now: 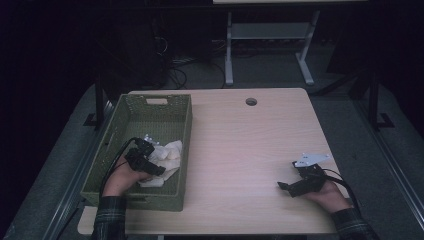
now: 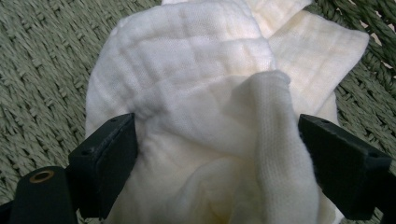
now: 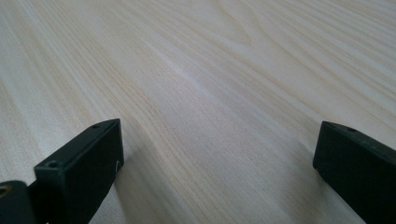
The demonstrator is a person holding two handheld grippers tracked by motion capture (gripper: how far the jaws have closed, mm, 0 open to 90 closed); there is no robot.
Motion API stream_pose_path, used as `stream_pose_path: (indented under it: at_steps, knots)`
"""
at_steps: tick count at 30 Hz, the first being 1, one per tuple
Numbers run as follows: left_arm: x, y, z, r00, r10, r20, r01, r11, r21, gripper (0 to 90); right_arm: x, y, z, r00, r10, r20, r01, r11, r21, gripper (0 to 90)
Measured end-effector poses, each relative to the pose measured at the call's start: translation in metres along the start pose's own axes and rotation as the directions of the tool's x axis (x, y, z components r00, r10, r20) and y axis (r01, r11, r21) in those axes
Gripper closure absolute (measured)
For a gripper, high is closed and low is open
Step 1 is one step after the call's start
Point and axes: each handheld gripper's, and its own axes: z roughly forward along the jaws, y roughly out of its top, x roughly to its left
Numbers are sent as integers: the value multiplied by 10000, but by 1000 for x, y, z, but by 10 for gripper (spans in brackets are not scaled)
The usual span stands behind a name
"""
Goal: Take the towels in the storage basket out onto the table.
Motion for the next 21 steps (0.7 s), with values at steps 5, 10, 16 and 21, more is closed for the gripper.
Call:
stream_pose_path:
  at_steps: [5,10,16,21]
  knots:
    - [-3,1,4,9990,428,-102,-422,9975,569,133,0,0,0,10000,12,-5,-12,10000,-4,12]
    - [-5,2,5,9977,633,-256,-611,9949,806,175,0,0,0,10000,9,-4,-9,10000,-4,12]
    - [-2,3,-3,9986,304,-435,-270,9967,766,423,0,0,0,10000,4,-11,-4,10000,11,12]
    - [0,1,-9,9991,-232,-366,255,9977,621,601,0,0,0,10000,4,-13,-4,10000,13,12]
